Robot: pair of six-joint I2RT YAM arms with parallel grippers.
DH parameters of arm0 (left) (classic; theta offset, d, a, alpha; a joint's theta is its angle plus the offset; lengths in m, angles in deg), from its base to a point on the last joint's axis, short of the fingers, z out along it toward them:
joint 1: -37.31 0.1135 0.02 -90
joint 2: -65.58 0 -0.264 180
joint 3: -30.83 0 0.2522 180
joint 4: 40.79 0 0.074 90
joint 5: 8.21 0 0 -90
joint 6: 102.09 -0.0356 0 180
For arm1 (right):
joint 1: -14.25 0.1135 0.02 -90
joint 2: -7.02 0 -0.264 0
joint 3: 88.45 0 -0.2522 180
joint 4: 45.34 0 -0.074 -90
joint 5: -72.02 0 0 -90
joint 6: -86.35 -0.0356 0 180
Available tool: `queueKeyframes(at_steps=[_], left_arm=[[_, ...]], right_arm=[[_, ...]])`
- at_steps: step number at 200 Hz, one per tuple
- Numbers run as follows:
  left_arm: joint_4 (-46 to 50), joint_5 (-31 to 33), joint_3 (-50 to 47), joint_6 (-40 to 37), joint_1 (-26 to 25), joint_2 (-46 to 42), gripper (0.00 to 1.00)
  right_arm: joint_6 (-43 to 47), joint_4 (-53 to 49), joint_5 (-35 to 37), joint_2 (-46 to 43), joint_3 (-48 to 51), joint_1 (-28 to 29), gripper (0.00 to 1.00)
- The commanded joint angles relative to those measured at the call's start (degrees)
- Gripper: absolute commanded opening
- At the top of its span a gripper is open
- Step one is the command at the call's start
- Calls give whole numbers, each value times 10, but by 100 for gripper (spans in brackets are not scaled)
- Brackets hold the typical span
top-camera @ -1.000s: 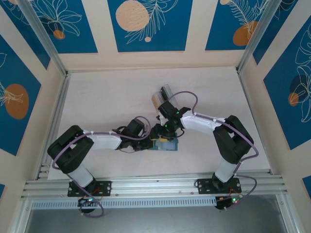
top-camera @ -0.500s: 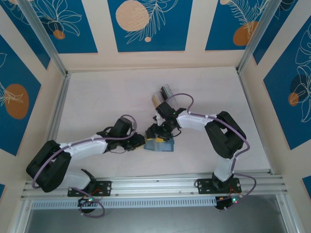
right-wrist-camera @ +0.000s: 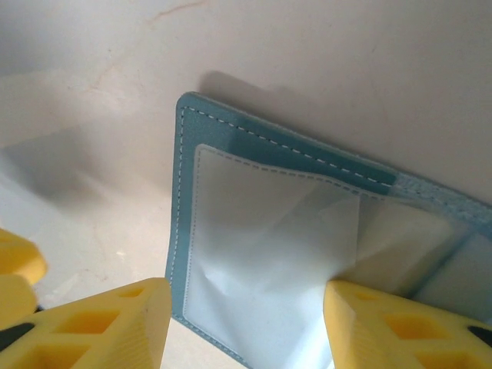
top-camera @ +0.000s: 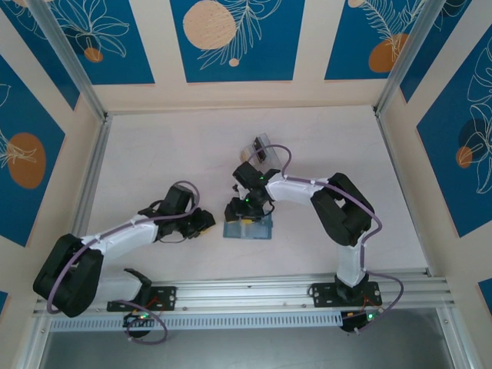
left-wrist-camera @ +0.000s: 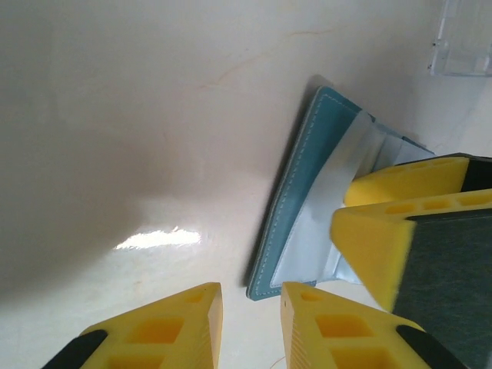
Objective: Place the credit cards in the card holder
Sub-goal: Flip over the card slot in the card holder.
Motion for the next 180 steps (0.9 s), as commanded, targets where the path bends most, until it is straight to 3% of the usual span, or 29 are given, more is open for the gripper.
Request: queueKeyframes(at_steps=[1,69,125,158,180], left_arm=[[39,17,34,-44,4,12,26],[45,25,73,-70,14,33,30],[61,19,117,-103,47,42,33],[43,0,153,-124,49,56,34],[28,-27,174,-134,46,72,34]], right_arm=[[23,-51,54,27,-5,11,56],[79,-96,-17,-68,-45,-16,67],[122,-142,-32,-126,-92,-80,71],[148,-163,37,-123,-162,-157,64],[161,-162,51,-94,-218,-208,53]])
